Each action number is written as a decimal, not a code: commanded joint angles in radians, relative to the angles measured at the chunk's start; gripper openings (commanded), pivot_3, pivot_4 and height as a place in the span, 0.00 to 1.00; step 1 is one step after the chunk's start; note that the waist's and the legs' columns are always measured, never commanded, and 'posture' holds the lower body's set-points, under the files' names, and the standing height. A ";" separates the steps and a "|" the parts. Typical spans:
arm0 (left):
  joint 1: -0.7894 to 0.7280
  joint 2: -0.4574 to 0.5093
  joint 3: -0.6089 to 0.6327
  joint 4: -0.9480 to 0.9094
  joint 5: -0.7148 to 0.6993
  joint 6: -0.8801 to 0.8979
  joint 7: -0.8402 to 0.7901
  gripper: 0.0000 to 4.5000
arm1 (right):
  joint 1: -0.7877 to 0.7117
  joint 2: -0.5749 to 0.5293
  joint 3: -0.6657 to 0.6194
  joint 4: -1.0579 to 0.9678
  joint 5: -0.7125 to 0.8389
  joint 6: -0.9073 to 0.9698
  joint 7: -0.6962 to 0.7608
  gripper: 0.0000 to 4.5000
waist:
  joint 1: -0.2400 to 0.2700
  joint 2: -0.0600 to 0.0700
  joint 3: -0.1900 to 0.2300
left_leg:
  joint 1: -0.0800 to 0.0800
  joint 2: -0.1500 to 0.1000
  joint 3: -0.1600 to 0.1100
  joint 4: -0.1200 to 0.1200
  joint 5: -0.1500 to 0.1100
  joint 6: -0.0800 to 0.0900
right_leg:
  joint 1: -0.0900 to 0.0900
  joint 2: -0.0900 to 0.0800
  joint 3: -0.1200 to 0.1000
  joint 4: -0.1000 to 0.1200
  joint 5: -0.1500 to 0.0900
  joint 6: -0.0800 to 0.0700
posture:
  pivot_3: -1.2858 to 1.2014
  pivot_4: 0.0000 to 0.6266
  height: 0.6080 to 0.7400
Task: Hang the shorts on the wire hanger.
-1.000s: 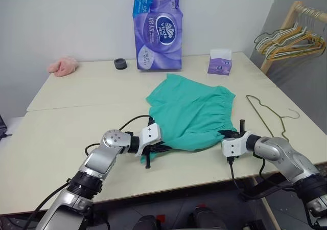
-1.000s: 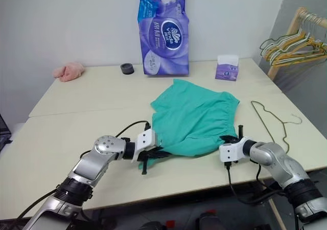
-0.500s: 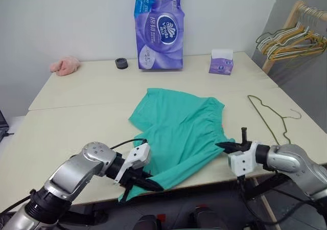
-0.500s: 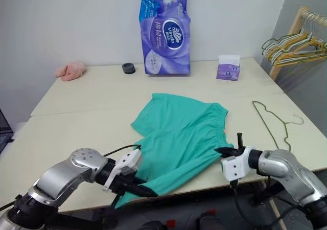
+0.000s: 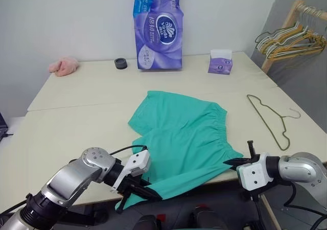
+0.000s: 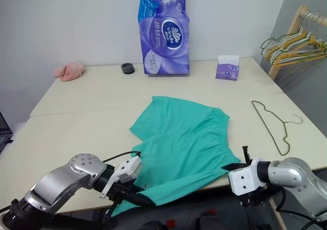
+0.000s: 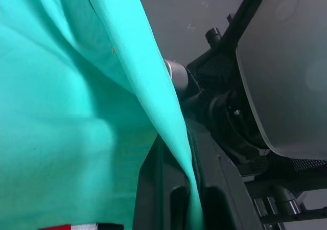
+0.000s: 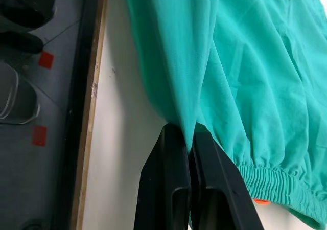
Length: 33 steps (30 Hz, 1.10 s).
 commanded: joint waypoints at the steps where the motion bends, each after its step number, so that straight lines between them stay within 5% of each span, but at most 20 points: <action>1: 0.001 0.024 -0.003 -0.029 -0.030 0.037 -0.017 0.05 | -0.005 -0.040 -0.056 0.000 0.019 0.033 0.042 0.00 | 0.001 0.000 0.000 | 0.000 0.000 0.000 0.000 0.000 0.000 | 0.000 0.000 0.000 0.000 0.000 0.000 | 0.44 0.10 1.00; 5: -0.015 0.007 0.009 -0.024 -0.060 0.079 -0.005 0.27 | -0.016 -0.078 -0.086 0.015 0.046 0.031 0.081 0.21 | 0.001 0.000 0.000 | 0.000 0.000 0.000 0.000 0.000 0.000 | 0.000 0.000 0.000 0.000 0.000 0.000 | 0.44 0.10 1.00; 10: -0.015 -0.003 0.008 -0.028 -0.067 0.094 0.006 0.62 | 0.020 -0.159 -0.146 0.024 0.098 0.047 0.165 0.61 | 0.000 0.002 0.003 | 0.000 0.000 0.001 0.000 0.000 0.000 | 0.000 0.000 0.000 -0.001 0.000 0.000 | 0.44 0.11 1.00; 14: -0.049 -0.130 0.083 0.000 -0.094 0.063 0.128 0.88 | 0.098 -0.127 -0.356 -0.018 0.280 0.280 0.168 0.93 | 0.006 0.002 0.005 | 0.000 0.000 0.000 0.000 0.000 0.000 | 0.001 0.000 0.000 -0.001 -0.001 0.000 | 0.44 0.12 1.00; 15: -0.061 -0.160 0.099 0.007 -0.095 0.056 0.156 0.88 | 0.093 -0.100 -0.388 -0.018 0.302 0.323 0.139 1.00 | 0.006 0.001 0.005 | 0.000 0.000 0.000 0.001 0.000 0.001 | 0.001 0.000 0.000 -0.001 0.000 0.000 | 0.44 0.12 1.00; 22: -0.222 -0.447 0.158 0.087 0.041 -0.081 0.501 0.88 | 0.021 0.170 -0.604 0.021 0.428 0.796 -0.183 1.00 | 0.009 -0.003 0.008 | -0.001 0.000 -0.001 0.002 0.000 0.000 | 0.002 0.000 0.000 -0.002 0.003 -0.003 | 0.44 0.14 1.00; 29: -0.279 -0.476 0.085 0.142 0.127 -0.179 0.498 0.88 | -0.149 0.272 -0.677 0.277 0.406 1.046 -0.436 1.00 | -0.005 0.003 0.005 | 0.000 -0.001 0.002 0.000 0.000 0.000 | 0.001 0.000 0.003 0.000 0.003 -0.003 | 0.43 0.11 1.00; 33: -0.300 -0.483 0.070 0.153 0.120 -0.190 0.472 0.88 | -0.215 0.251 -0.624 0.436 0.382 0.991 -0.425 1.00 | -0.005 0.006 0.003 | 0.000 -0.001 0.004 0.000 -0.001 0.001 | 0.000 0.000 0.004 -0.001 0.003 -0.002 | 0.43 0.10 1.00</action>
